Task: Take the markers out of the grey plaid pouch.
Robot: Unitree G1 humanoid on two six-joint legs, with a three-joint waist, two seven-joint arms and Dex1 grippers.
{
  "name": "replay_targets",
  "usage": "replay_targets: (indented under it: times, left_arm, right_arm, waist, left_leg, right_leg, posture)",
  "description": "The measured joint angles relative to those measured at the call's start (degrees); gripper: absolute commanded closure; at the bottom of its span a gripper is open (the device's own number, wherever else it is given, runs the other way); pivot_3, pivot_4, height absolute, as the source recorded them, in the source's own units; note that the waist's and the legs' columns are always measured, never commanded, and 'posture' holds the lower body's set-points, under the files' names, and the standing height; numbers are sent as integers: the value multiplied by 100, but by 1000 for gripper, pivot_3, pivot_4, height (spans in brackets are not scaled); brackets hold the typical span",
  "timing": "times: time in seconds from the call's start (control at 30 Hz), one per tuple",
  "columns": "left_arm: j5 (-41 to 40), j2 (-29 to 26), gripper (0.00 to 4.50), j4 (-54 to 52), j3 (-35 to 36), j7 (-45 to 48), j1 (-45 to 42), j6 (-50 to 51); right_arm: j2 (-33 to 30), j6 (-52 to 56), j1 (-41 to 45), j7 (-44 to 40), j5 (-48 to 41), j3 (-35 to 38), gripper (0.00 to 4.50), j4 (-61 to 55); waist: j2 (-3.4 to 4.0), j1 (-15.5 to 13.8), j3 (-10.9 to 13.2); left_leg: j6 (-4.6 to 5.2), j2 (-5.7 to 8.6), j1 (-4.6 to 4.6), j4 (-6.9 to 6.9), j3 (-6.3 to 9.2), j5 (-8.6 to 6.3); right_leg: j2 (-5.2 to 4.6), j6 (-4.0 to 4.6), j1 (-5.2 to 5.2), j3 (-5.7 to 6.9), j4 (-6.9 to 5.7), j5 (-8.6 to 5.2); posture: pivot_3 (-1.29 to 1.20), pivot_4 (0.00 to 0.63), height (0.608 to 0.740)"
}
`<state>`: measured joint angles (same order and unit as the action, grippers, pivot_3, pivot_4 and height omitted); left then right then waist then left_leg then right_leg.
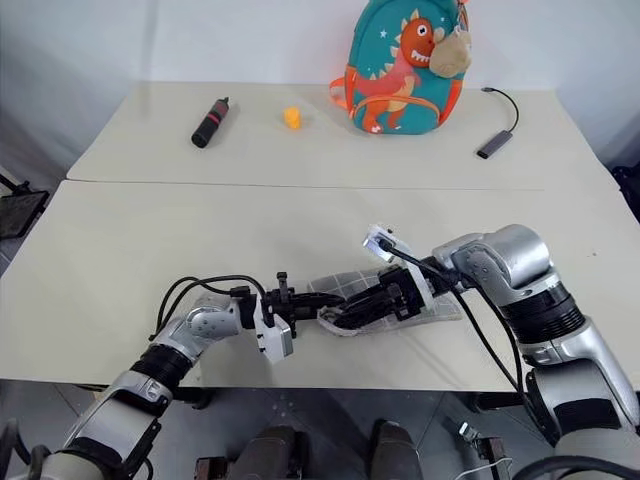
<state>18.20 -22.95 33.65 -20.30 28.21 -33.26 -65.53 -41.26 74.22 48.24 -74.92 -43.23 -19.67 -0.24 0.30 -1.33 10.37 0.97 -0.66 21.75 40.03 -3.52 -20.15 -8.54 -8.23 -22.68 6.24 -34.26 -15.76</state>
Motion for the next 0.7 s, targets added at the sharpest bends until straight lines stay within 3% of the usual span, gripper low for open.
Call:
replay_targets:
  times: [0.1, 0.33, 0.47, 0.7]
  left_arm:
    - [-10, -7, 4500, 1, -4, -17, 0, 16]
    - [-137, -12, 4500, 8, -33, -11, 8, 108]
    - [-611, -9, 4500, -2, -53, 211, 66, 414]
    - [-2996, -73, 4500, -905, 54, 1874, 680, 2495]
  right_arm:
    - [35, 2, 0, 22, -19, 1, 4430, 0]
    - [185, -6, -23, 108, -102, 258, 4472, 28]
    - [352, 144, -22, 204, -304, 657, 4472, 198]
    - [867, 789, 135, 743, -1207, 2333, 4472, 912]
  waist:
    - [0, 1, 0]
    - [0, 0, 0]
    - [0, 7, 0]
    - [4, 47, 2]
  left_leg:
    - [0, 0, 0, 0, 1, 0]
    - [0, 0, 0, 0, 4, 0]
    - [0, -2, 0, 0, 11, 0]
    - [0, -1, 7, -10, 48, -1]
  right_leg:
    - [0, 0, 0, 0, 0, 0]
    - [0, 0, 0, 0, -1, 0]
    - [1, 0, 0, 0, -1, 0]
    - [1, 1, -3, 6, 9, 0]
  posture:
    - [0, 150, 740]
    - [0, 150, 740]
    - [0, 150, 740]
    - [0, 150, 740]
